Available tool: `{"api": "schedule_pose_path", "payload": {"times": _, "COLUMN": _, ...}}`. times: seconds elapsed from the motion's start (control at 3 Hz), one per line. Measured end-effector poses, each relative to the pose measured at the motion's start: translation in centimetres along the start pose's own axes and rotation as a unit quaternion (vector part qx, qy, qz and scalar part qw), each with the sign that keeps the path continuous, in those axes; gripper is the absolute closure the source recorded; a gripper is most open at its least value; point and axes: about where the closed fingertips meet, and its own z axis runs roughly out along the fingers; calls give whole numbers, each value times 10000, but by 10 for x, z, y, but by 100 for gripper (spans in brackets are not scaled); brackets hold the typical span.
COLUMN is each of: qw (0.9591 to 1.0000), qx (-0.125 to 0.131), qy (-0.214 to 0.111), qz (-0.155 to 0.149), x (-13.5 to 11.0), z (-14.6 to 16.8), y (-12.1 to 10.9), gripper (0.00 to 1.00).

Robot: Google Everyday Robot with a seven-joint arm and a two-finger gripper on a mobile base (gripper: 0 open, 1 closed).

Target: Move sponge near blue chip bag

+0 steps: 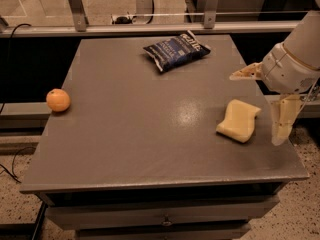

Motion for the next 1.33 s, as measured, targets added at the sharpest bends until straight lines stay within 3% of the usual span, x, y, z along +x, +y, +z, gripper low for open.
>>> {"api": "schedule_pose_path", "payload": {"times": 0.33, "qw": 9987, "qx": -203, "qy": -123, "qz": -441, "x": 9, "z": 20, "y": -6, "gripper": 0}}
{"api": "schedule_pose_path", "payload": {"times": 0.67, "qw": 9969, "qx": -341, "qy": -242, "qz": -659, "x": 14, "z": 40, "y": -8, "gripper": 0}}
{"api": "schedule_pose_path", "payload": {"times": 1.0, "qw": 9956, "qx": -425, "qy": -291, "qz": -777, "x": 13, "z": 55, "y": -8, "gripper": 16}}
{"api": "schedule_pose_path", "payload": {"times": 1.33, "qw": 9957, "qx": -416, "qy": -298, "qz": -775, "x": 12, "z": 57, "y": -11, "gripper": 39}}
